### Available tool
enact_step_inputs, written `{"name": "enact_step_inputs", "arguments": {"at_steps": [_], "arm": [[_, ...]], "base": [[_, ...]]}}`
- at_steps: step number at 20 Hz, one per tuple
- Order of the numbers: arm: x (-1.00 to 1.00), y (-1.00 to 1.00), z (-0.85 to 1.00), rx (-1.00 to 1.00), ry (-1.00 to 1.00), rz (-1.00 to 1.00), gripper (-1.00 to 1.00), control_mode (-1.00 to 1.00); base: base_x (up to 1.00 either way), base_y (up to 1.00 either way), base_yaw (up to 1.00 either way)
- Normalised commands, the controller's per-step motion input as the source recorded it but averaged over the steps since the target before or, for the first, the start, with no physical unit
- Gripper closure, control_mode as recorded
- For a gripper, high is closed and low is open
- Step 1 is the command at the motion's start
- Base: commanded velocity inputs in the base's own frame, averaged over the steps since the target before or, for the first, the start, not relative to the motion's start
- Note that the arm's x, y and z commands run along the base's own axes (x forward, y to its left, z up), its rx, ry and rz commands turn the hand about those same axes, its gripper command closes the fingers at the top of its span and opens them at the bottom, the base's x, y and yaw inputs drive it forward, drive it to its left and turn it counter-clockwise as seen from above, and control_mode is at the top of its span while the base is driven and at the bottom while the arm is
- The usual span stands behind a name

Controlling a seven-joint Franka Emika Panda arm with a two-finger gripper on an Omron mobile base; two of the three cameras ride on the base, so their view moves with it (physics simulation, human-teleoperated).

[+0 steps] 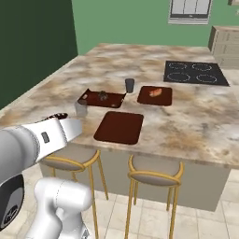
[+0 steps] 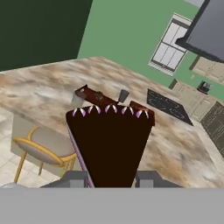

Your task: Take the cakes from the fridge and place them on the empty tray on the dining counter.

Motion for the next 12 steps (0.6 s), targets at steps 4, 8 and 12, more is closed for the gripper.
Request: {"name": "enact_step_inputs", "arguments": {"at_steps": [4, 8, 12], "arm": [[0.0, 0.0, 0.0, 0.0, 0.0, 0.0, 1.0, 1.0], [0.0, 0.0, 0.0, 0.0, 0.0, 0.0, 1.0, 1.0], [0.0, 0.0, 0.0, 0.0, 0.0, 0.0, 1.0, 1.0]], "base": [[0.23, -0.31, -0.19], [0.63, 0.0, -0.07], [1.0, 0.05, -0.02]]}}
